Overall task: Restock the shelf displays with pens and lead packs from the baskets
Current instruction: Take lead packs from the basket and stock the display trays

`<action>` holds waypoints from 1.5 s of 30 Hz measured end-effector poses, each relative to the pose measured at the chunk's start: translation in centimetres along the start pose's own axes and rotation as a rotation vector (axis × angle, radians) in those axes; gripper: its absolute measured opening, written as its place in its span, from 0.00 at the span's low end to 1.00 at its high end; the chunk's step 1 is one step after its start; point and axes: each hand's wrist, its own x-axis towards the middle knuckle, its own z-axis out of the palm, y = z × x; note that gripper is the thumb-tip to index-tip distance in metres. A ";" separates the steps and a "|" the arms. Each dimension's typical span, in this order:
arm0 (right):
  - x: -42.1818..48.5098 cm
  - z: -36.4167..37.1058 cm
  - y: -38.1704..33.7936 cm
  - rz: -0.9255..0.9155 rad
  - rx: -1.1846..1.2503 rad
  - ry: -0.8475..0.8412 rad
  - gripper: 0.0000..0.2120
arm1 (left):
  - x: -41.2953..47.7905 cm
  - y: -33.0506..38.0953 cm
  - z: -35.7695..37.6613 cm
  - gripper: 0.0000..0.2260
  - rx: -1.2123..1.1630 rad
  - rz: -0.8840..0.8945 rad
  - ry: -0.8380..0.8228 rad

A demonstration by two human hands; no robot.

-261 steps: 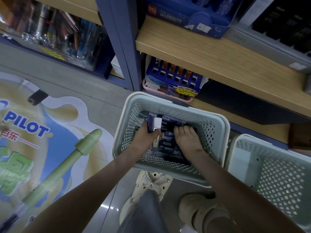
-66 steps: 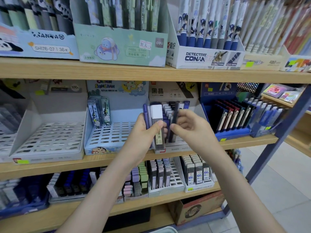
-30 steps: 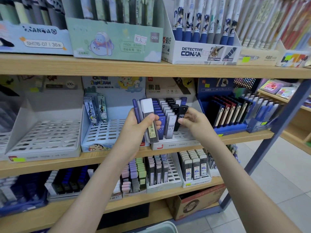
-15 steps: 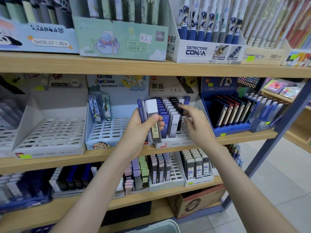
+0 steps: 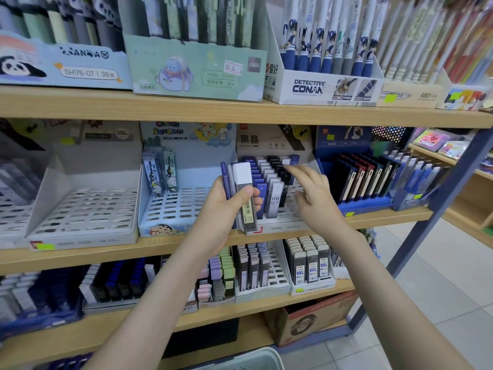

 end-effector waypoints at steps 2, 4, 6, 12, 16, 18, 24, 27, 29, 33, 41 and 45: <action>-0.4 -0.4 -1.5 -0.023 0.048 0.133 0.25 | -0.1 0.0 0.0 0.05 -0.001 -0.013 0.001; -1.1 -0.7 -4.0 -0.058 0.145 0.241 0.18 | -0.2 0.1 -0.1 0.06 0.003 -0.023 0.002; -1.8 -0.8 -7.2 -0.091 0.234 0.185 0.16 | -0.5 0.2 -0.1 0.08 0.008 -0.021 -0.001; -2.1 1.0 -10.8 -0.171 0.134 -0.107 0.22 | -1.6 1.0 -1.4 0.07 -0.102 -0.093 0.044; -2.7 1.5 -11.9 -0.168 0.089 -0.170 0.25 | -2.3 1.5 -3.1 0.08 -0.089 -0.155 0.043; -2.7 1.6 -12.7 -0.153 0.068 -0.180 0.26 | -2.7 1.9 -3.7 0.07 -0.097 -0.167 0.033; -2.1 1.9 -15.4 -0.018 0.179 -0.220 0.28 | -3.4 3.8 -5.5 0.08 -0.078 -0.114 0.046; -2.0 2.9 -17.0 0.003 0.207 -0.203 0.29 | -3.6 4.5 -6.3 0.09 -0.049 -0.080 0.082; -1.8 4.0 -18.2 0.015 0.197 -0.152 0.30 | -3.9 4.8 -7.2 0.09 -0.016 -0.051 0.111; -1.5 6.7 -20.5 -0.009 0.131 -0.059 0.26 | -4.6 5.4 -9.8 0.11 0.010 0.004 0.166; 0.0 10.6 -25.6 -0.103 0.265 -0.200 0.25 | -6.5 7.5 -17.4 0.09 0.027 0.076 0.258; 0.9 11.4 -27.8 -0.086 0.419 -0.278 0.25 | -7.6 8.7 -20.5 0.09 0.062 0.099 0.248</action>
